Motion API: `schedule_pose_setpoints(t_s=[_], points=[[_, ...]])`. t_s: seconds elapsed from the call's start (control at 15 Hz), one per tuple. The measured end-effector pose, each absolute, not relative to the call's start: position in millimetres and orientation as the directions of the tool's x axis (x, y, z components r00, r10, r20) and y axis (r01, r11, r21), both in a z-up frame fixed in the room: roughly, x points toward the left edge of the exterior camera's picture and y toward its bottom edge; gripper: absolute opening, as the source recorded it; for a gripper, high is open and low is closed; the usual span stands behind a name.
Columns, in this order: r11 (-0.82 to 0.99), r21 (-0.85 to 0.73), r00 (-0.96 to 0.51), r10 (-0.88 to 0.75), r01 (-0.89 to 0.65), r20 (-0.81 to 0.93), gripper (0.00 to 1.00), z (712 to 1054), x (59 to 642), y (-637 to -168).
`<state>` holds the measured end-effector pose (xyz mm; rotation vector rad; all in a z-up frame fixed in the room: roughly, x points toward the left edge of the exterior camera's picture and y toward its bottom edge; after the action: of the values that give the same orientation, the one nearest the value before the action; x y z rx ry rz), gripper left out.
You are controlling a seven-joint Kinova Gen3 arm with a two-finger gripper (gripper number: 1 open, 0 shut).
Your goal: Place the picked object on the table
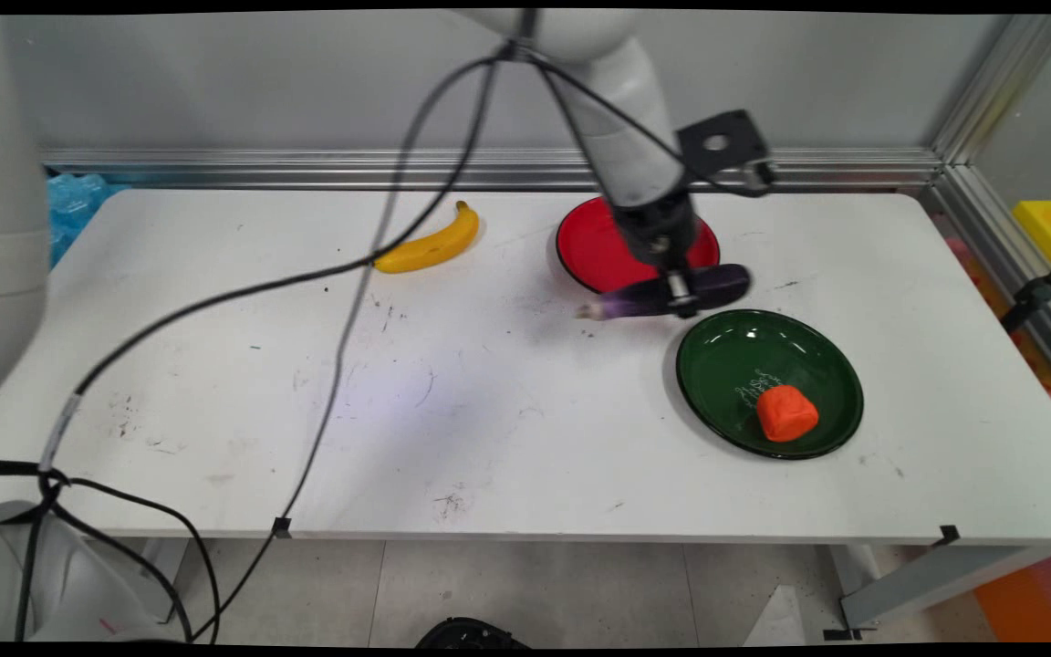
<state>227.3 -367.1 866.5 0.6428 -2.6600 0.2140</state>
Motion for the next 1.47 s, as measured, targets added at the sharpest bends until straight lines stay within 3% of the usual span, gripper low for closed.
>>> schedule_pose_setpoints(t_s=[0.53,1.0,1.27,1.33,1.47], points=[[0.891,-0.046,-0.844,-0.411,-0.452,0.344,0.0,839,308,-325],[0.905,-0.045,-0.853,-0.381,-0.423,0.358,0.0,780,311,-331],[0.908,-0.048,-0.849,-0.368,-0.415,0.378,0.0,763,310,-338],[0.91,-0.049,-0.849,-0.364,-0.413,0.383,1.0,761,310,-339],[0.914,-0.052,-0.849,-0.352,-0.403,0.393,1.0,760,312,-340]])
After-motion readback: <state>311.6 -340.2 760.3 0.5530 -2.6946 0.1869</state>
